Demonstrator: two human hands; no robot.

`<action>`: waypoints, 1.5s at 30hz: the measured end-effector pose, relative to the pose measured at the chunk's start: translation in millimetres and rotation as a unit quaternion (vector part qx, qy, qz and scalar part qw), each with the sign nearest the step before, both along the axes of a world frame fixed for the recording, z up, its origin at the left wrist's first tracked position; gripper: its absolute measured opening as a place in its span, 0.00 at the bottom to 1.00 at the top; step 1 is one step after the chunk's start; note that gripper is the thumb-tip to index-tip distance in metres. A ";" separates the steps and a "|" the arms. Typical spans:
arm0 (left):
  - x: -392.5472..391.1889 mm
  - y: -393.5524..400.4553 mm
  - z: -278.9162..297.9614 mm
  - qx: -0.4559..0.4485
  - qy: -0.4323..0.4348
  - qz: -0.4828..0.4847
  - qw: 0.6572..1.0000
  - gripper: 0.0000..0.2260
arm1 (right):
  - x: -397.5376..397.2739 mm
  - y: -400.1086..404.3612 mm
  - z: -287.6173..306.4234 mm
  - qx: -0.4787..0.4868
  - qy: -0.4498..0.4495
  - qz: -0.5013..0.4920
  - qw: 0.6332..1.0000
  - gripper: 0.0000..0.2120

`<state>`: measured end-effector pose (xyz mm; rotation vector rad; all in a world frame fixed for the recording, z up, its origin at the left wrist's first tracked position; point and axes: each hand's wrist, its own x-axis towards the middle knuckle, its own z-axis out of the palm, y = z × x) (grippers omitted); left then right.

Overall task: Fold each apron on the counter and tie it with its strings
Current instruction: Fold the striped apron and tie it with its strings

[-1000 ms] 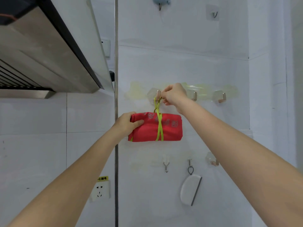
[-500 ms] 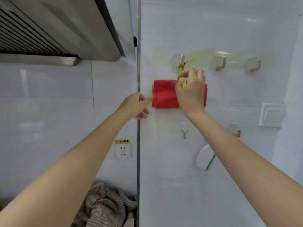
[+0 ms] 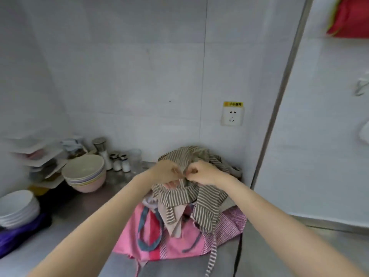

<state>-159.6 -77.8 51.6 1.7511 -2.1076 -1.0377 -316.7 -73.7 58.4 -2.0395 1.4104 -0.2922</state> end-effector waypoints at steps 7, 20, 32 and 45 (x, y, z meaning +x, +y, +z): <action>120.2 4.3 -62.3 0.068 -0.053 0.039 0.996 0.10 | 75.0 -33.9 -102.6 0.064 0.084 -0.054 0.993 0.16; 180.1 -35.7 -69.9 -0.038 -0.049 0.090 0.994 0.27 | 104.7 -113.2 -9.4 -0.132 -0.108 -0.263 0.949 0.10; 102.4 -77.1 2.1 -0.146 0.192 0.070 0.968 0.43 | 41.3 -73.7 250.0 -0.388 -0.397 -0.088 0.827 0.09; 95.2 -64.4 -49.1 0.008 0.071 -0.033 0.997 0.07 | -18.3 -59.0 1.4 0.098 0.305 -0.061 0.945 0.02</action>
